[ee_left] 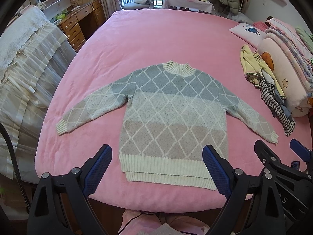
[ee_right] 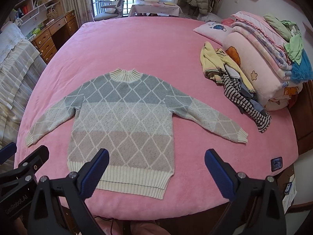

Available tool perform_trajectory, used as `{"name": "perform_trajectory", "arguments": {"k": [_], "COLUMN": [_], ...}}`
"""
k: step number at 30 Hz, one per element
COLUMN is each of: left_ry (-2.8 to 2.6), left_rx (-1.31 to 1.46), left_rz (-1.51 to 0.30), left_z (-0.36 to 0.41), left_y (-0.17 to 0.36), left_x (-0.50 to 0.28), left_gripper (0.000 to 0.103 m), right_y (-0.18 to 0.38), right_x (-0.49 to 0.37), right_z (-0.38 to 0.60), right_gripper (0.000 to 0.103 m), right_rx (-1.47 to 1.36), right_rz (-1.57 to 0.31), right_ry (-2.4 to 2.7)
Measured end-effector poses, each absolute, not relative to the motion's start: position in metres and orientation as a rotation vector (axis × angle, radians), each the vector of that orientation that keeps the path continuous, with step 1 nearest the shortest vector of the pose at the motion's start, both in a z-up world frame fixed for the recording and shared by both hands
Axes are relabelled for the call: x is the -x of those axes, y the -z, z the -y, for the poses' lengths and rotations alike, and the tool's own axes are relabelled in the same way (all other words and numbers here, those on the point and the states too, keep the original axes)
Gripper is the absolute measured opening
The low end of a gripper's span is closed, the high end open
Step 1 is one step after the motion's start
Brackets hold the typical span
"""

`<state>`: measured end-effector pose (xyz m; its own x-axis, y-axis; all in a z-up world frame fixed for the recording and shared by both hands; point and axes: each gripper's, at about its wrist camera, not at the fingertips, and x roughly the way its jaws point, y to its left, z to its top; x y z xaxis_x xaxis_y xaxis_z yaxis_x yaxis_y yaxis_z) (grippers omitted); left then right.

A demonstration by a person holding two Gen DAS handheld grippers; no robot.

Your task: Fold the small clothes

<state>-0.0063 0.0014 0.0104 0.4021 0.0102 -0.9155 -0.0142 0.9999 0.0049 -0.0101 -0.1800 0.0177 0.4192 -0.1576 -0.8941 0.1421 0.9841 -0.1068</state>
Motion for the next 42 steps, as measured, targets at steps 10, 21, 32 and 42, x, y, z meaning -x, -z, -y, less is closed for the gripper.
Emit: {"name": "perform_trajectory", "arguments": {"k": [10, 21, 32, 42], "left_ry": [-0.019, -0.025, -0.039, -0.037], "left_rx": [0.007, 0.009, 0.018, 0.023], "left_rz": [-1.157, -1.156, -1.168, -1.157], "left_z": [-0.002, -0.003, -0.005, -0.004], "left_y": [-0.011, -0.011, -0.011, -0.013], "left_x": [0.012, 0.018, 0.023, 0.024], "left_gripper": [0.093, 0.093, 0.093, 0.093], "right_y": [-0.019, -0.018, -0.018, -0.018], "right_x": [0.012, 0.013, 0.013, 0.015], "right_z": [0.177, 0.177, 0.177, 0.174], "right_gripper": [0.099, 0.098, 0.098, 0.098], "right_rx": [0.016, 0.014, 0.013, 0.012], "right_rz": [-1.120, -1.119, -1.120, -1.121], "right_ry": [0.182, 0.183, 0.184, 0.181]}}
